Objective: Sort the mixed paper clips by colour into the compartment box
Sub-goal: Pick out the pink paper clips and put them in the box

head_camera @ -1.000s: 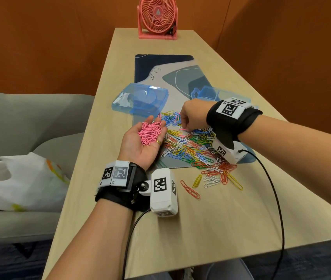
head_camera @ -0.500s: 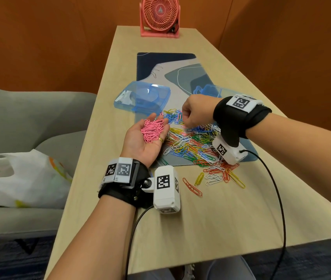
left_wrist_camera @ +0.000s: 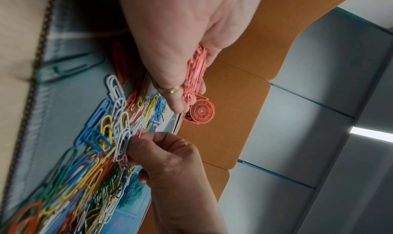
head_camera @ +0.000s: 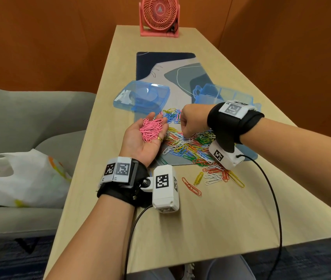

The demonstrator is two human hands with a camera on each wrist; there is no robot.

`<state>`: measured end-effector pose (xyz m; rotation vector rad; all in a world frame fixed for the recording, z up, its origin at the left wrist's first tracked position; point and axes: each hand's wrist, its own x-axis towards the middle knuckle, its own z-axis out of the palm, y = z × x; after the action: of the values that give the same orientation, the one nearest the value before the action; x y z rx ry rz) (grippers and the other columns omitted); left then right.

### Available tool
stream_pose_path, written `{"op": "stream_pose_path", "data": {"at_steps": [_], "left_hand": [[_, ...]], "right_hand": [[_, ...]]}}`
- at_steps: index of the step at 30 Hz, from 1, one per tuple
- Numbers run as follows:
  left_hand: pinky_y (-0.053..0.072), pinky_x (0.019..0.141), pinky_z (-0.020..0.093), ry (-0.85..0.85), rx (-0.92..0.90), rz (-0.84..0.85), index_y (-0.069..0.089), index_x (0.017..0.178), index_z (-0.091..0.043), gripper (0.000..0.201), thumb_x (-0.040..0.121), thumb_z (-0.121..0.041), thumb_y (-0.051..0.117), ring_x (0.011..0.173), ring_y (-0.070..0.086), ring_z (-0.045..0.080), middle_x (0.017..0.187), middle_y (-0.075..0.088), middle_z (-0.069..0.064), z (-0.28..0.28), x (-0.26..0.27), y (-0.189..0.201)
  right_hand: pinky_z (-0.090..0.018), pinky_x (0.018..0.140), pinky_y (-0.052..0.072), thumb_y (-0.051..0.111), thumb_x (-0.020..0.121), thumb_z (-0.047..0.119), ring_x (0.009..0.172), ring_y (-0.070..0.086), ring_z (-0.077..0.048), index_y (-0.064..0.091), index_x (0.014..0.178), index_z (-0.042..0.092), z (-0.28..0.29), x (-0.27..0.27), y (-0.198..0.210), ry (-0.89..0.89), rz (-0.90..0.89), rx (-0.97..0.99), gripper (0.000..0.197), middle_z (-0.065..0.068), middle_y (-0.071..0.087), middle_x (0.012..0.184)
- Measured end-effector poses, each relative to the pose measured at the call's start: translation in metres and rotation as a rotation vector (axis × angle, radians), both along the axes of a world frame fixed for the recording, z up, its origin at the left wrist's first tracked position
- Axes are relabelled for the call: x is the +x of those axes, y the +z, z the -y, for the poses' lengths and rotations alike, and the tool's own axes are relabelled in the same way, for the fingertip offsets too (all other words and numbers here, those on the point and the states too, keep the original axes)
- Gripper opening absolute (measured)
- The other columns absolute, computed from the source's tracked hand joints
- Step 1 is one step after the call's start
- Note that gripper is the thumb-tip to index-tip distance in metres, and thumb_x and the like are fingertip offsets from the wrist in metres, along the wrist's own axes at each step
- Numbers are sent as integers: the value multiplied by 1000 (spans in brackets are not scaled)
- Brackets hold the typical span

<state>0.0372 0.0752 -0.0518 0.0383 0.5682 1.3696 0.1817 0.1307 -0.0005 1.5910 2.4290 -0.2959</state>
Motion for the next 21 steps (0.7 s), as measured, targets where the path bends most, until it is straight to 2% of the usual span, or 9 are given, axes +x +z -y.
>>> {"op": "stream_pose_path", "data": {"at_steps": [3,6,9,12,14,18,21], "left_hand": [[44,90,40,6,-3,3,58,91,-2,33,102,-19,32,89,59,32,93,61,19,-1,-1,1],[44,92,40,1,-4,-2,58,91,-2,32,101,-19,32,89,58,32,94,61,19,0,0,2],[46,87,40,-1,-2,-9,58,92,-3,32,101,-18,32,89,59,32,94,62,18,0,1,1],[47,85,41,2,2,-10,58,92,-3,31,101,-19,33,89,59,32,94,62,18,0,0,1],[46,88,39,-1,2,-11,58,92,-3,32,101,-19,33,89,59,32,94,62,18,0,0,0],[47,86,39,-9,-4,-23,58,92,-4,32,101,-20,32,89,59,31,93,63,18,-1,0,1],[44,94,43,-3,4,42,57,94,0,33,102,-19,30,102,56,34,104,59,23,-2,-1,-1]], "right_hand": [[-26,60,45,72,76,17,75,56,-19,65,79,14,1,2,-1,-16,-41,17,8,-2,61,76],[-23,57,44,73,75,12,70,55,-16,66,79,14,-2,6,1,-40,-104,-6,9,1,62,73],[-20,56,44,71,74,7,65,56,-12,66,82,15,-3,11,6,-58,-174,-42,13,3,64,74],[-21,58,43,67,76,8,58,54,-6,63,71,16,-4,14,11,-58,-203,-41,10,5,63,65],[-18,58,42,62,82,12,54,55,-3,60,66,18,-5,15,16,-56,-246,-41,18,5,66,63],[-24,64,51,64,85,16,59,59,-8,67,79,12,0,2,31,-17,-390,-90,8,3,69,66],[-22,61,50,72,82,15,59,59,-8,69,81,16,6,-16,40,59,-452,-112,3,2,69,66]]}}
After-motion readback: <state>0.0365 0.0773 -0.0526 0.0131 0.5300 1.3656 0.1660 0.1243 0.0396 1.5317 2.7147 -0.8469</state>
